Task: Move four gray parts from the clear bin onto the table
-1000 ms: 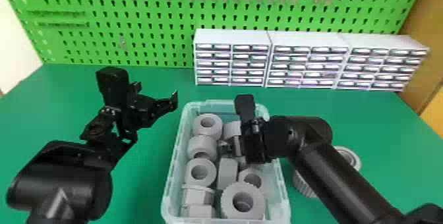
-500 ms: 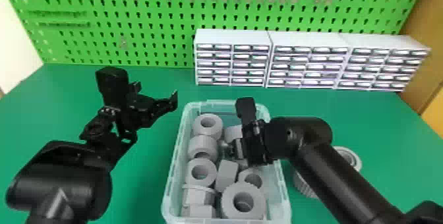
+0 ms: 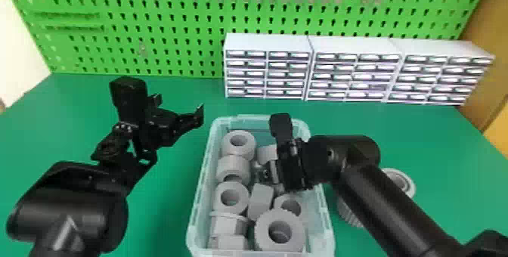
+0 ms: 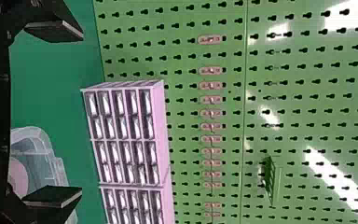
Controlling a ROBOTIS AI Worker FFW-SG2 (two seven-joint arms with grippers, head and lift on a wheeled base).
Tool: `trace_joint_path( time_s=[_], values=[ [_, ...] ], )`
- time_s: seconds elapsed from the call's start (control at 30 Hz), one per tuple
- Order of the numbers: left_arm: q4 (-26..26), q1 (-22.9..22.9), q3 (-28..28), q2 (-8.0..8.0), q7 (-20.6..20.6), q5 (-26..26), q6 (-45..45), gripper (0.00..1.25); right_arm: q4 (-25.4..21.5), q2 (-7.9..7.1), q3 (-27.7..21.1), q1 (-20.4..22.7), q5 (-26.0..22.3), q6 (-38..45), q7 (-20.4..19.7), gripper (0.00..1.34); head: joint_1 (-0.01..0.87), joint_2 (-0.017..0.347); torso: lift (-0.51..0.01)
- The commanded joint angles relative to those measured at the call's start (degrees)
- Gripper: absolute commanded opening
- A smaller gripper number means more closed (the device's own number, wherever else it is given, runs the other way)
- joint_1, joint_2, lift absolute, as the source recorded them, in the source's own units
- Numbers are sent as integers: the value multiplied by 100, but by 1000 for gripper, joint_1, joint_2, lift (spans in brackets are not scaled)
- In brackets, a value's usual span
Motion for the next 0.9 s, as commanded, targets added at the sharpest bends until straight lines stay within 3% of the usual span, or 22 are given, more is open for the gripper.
trace_joint_path(
  time_s=[0.0,0.23,0.6,0.87],
  values=[
    [0,2,5,-8,-11,0,0,1126,0,-4,0,16,-16,29,12,631,678,34,-50],
    [0,10,14,1,-28,0,0,1126,0,-4,18,7,-16,125,12,322,678,34,-50],
    [0,10,31,1,-46,0,0,1126,-96,-4,-35,59,-7,134,12,318,678,34,-50],
    [0,19,40,1,-72,9,0,1126,-940,-13,-105,156,213,204,12,318,678,34,-50]
  ],
)
